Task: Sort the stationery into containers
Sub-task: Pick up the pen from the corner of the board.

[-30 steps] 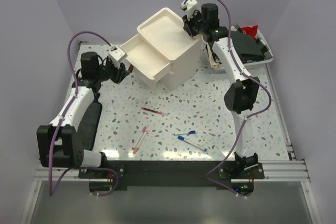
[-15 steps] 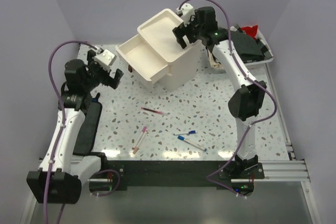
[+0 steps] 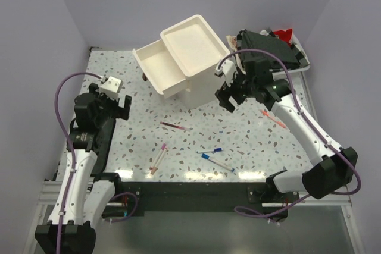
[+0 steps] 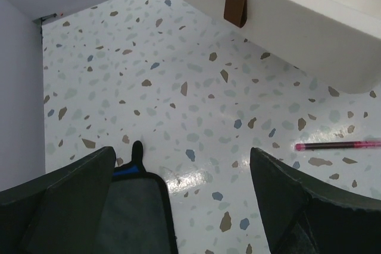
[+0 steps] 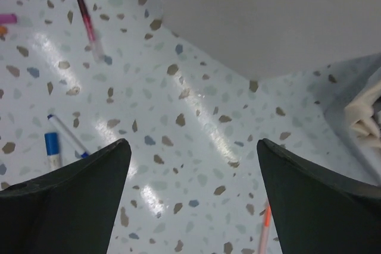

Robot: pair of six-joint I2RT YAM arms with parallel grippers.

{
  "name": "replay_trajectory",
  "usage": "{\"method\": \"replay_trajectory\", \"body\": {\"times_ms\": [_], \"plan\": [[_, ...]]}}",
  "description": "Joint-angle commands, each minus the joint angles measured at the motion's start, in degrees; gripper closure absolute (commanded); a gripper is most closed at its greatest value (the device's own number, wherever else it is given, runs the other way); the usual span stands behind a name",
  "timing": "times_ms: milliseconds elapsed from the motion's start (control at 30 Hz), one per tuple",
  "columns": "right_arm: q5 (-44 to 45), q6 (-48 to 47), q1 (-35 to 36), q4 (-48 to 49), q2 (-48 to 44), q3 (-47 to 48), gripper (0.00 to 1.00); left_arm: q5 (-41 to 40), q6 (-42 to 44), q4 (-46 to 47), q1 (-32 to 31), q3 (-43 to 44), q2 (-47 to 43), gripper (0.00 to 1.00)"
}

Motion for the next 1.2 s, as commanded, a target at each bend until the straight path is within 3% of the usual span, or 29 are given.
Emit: {"method": "replay_trajectory", "body": {"times_ms": [0,233,367,600,1167], "plan": [[2.37,0.43,-0.37,-2.51,-2.51,-8.19,0.09,-1.90,-2.36,0.38,1.24,0.67,-1.16,0.00],[13.41,10.01,-3.70,-0.05,-8.58,-17.87,0.10,-3.66,-3.33,-2.52,1.24,1.29,-1.60,0.00],[17.58,6.78,-7.04,-0.22,-7.80,-20.08,0.17,-4.97,-2.72,-3.40,1.24,0.85,-2.22,0.00],[16.44,0.01,-18.98,0.39,-0.33,-20.52,0.28,-5.16,-1.92,-2.53,1.24,-0.65,-1.96,0.00],[11.52,-13.53,-33.58,9.88,16.81,-17.45,0.39,-3.84,-0.43,-1.03,2.39,2.69,4.89,0.00]]}}
